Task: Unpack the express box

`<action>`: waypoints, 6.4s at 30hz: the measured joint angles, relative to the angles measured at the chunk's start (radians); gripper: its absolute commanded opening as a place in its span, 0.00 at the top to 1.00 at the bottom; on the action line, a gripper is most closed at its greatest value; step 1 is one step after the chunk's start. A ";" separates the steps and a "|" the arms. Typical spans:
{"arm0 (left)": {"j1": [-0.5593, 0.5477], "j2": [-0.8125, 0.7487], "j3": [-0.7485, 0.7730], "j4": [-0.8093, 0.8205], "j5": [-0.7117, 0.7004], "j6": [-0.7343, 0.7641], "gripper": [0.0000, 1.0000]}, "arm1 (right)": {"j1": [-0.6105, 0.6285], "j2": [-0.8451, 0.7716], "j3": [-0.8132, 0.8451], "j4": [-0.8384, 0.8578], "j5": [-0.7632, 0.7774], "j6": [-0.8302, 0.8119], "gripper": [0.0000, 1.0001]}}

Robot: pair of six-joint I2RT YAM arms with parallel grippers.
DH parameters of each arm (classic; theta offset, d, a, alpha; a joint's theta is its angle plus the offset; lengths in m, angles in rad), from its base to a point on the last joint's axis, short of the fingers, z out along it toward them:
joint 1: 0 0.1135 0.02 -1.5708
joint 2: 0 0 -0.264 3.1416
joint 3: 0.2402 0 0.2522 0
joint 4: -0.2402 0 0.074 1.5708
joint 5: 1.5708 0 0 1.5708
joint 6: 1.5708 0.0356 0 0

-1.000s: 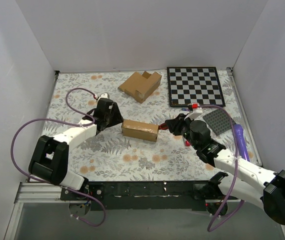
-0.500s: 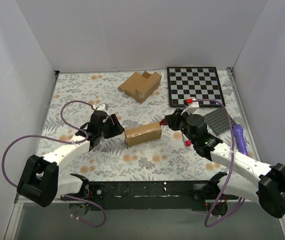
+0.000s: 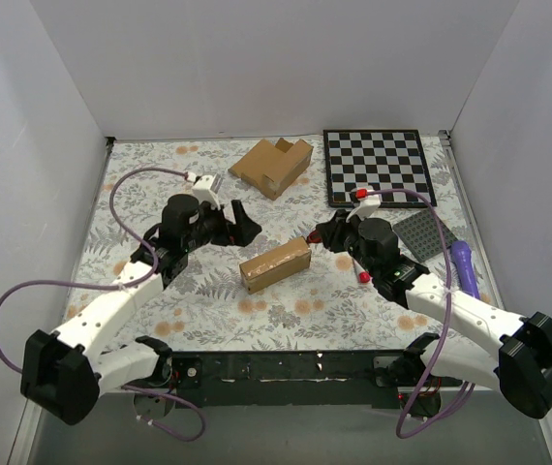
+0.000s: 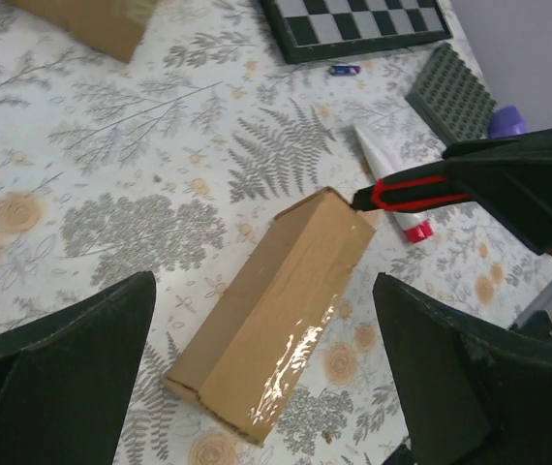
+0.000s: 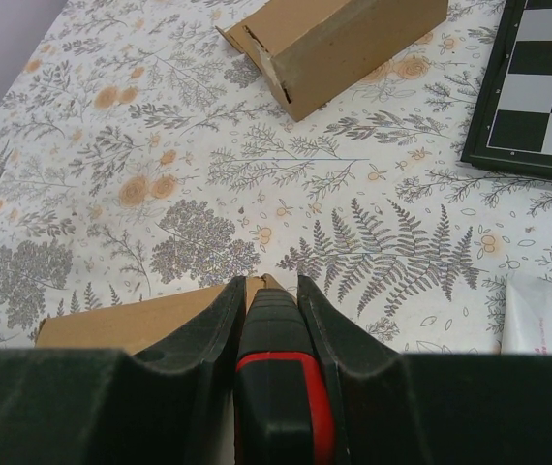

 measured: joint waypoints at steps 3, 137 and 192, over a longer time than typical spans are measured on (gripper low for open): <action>0.000 0.107 0.101 -0.003 0.113 0.085 0.02 | 0.000 -0.002 0.002 -0.008 -0.005 -0.004 0.99; -0.390 0.537 0.157 -0.065 -0.122 0.586 0.53 | 0.001 -0.098 -0.177 0.189 0.002 0.078 0.99; -0.414 0.570 0.195 -0.091 -0.111 0.570 0.66 | -0.011 -0.197 -0.081 -0.149 -0.021 0.105 0.99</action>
